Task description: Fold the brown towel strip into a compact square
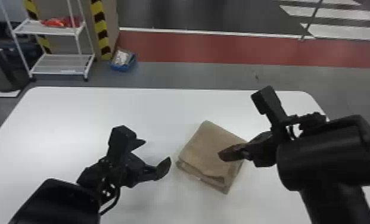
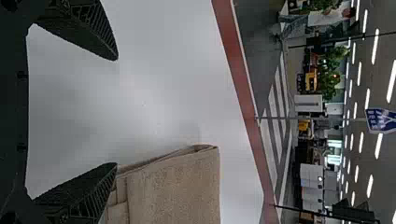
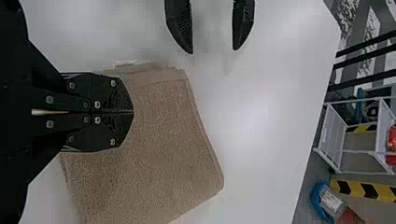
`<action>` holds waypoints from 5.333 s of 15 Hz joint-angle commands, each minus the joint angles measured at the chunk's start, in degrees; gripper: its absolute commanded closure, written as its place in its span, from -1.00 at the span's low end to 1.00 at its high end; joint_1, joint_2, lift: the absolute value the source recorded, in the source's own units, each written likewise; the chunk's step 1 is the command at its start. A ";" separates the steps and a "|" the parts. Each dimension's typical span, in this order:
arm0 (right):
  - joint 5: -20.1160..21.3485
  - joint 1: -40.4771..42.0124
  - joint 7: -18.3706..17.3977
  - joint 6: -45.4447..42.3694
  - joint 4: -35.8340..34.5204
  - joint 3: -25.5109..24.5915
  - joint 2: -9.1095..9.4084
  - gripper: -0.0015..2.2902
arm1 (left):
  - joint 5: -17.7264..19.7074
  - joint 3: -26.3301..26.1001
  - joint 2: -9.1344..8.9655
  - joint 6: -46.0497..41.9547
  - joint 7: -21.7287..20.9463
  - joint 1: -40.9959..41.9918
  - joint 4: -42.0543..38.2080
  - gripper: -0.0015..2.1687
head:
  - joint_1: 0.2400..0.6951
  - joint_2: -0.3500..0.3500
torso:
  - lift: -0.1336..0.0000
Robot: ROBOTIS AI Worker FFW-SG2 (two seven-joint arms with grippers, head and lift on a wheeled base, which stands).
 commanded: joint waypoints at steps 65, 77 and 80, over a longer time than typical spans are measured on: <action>-38.81 35.62 -59.59 -35.10 -19.04 -20.52 10.28 -0.95 | 21.02 23.99 -2.20 -4.20 -0.88 10.98 -9.06 -0.93 | 1.00 -0.20 | -0.85; -42.51 40.63 -60.91 -82.91 -2.87 -22.54 10.51 -0.91 | 21.99 26.89 -2.79 -31.97 1.67 26.28 -10.90 -0.93 | 1.00 0.05 | -0.85; -44.35 39.14 -61.08 -82.56 -0.41 -21.58 10.51 -0.91 | 21.64 24.60 -2.79 -35.84 6.06 27.95 -11.87 -0.93 | 1.00 0.06 | -0.85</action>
